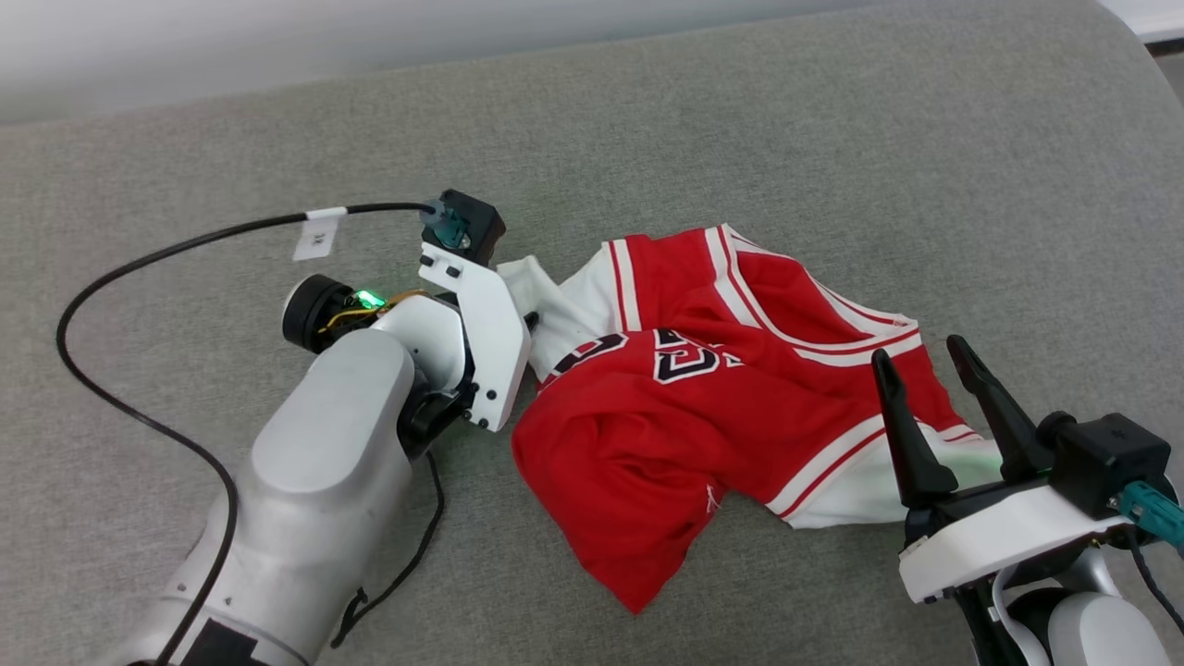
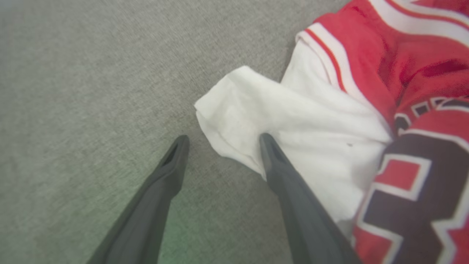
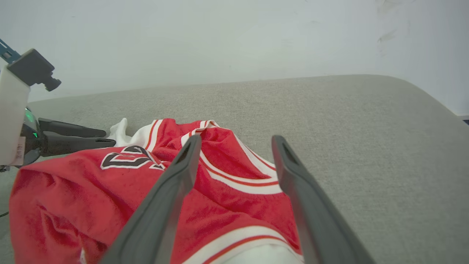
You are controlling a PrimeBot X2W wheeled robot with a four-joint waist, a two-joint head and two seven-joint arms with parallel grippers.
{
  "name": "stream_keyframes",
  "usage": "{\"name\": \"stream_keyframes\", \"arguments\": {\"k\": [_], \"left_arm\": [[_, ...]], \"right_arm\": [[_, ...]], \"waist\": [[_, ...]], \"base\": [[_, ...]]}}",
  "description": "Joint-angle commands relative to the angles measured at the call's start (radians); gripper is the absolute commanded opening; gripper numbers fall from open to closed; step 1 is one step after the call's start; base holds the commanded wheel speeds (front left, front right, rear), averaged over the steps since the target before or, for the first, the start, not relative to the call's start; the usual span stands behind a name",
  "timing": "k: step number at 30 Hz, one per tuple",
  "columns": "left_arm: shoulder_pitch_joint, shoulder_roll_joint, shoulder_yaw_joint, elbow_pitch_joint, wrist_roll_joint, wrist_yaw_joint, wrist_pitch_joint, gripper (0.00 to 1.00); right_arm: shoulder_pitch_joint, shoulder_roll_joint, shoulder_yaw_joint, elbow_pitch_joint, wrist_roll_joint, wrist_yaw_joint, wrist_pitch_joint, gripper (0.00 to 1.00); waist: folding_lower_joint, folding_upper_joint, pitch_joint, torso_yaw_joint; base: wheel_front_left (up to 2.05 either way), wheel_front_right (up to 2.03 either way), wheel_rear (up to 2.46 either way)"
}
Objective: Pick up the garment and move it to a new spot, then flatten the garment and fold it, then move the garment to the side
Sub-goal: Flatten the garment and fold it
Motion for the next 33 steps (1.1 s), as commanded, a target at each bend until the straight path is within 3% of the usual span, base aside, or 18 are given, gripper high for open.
{"name": "stream_keyframes", "arguments": {"k": [1, 4, 5, 6, 7, 8, 14, 23, 27, 28, 33], "left_arm": [[-0.012, 0.004, -0.02, 0.018, -0.009, -0.001, 0.034, 1.0], [0.007, 0.001, -0.103, 0.047, -0.047, -0.003, 0.132, 1.0], [0.015, -0.001, -0.129, 0.05, -0.067, -0.006, 0.167, 0.96], [0.019, 0.002, -0.154, 0.048, -0.081, -0.007, 0.189, 0.53], [0.022, 0.003, -0.175, 0.043, -0.098, -0.007, 0.202, 0.33], [0.023, 0.006, -0.19, 0.038, -0.112, -0.007, 0.209, 0.0], [-0.02, 0.04, -0.203, 0.008, -0.103, -0.002, 0.098, 0.0], [0.045, 0.085, -0.138, -0.099, -0.085, 0.096, -0.138, 0.0], [0.138, 0.13, -0.086, -0.199, -0.118, 0.151, -0.194, 0.0], [0.242, 0.18, -0.05, -0.28, -0.144, 0.198, -0.206, 0.0], [0.454, 0.244, -0.002, -0.424, -0.198, 0.293, -0.202, 0.0]], "right_arm": [[-0.012, 0.002, 0.002, 0.005, 0.003, -0.001, -0.009, 1.0], [-0.02, 0.006, 0.002, 0.02, 0.013, -0.001, -0.017, 1.0], [-0.022, 0.006, 0.003, 0.023, 0.014, -0.001, -0.021, 1.0], [-0.023, 0.007, 0.004, 0.027, 0.015, -0.001, -0.022, 1.0], [-0.022, 0.007, 0.005, 0.03, 0.016, 0.0, -0.024, 1.0], [-0.021, 0.006, 0.005, 0.032, 0.018, -0.001, -0.027, 1.0], [-0.007, -0.002, -0.01, 0.043, 0.011, 0.0, -0.025, 1.0], [0.045, -0.016, -0.057, 0.02, -0.006, 0.0, 0.011, 1.0], [0.068, -0.02, -0.067, 0.007, -0.004, 0.0, 0.038, 1.0], [0.081, -0.017, -0.076, -0.002, -0.004, 0.0, 0.051, 1.0], [0.109, -0.012, -0.092, -0.015, -0.004, 0.0, 0.065, 1.0]], "waist": [[-0.0001, -0.0001, 0.012, -0.014], [-0.0001, -0.0001, 0.02, -0.021], [-0.0001, -0.0001, 0.021, -0.022], [-0.0001, -0.0001, 0.022, -0.024], [-0.0001, -0.0001, 0.022, -0.024], [-0.0001, -0.0001, 0.021, -0.024], [-0.0001, -0.0001, -0.011, 0.003], [-0.0001, -0.0001, -0.109, 0.096], [-0.0001, -0.0001, -0.14, 0.137], [-0.0001, -0.0001, -0.164, 0.162], [-0.0001, -0.0001, -0.185, 0.19]], "base": [[0.0, 0.0, 0.0], [0.0, 0.0, 0.0], [0.0, 0.0, 0.0], [0.0, 0.0, 0.0], [0.0, 0.0, 0.0], [0.0, 0.0, 0.0], [0.0, 0.0, 0.0], [0.0, 0.0, 0.0], [0.0, 0.0, 0.0], [0.0, 0.0, 0.0], [0.0, 0.0, 0.0]]}}
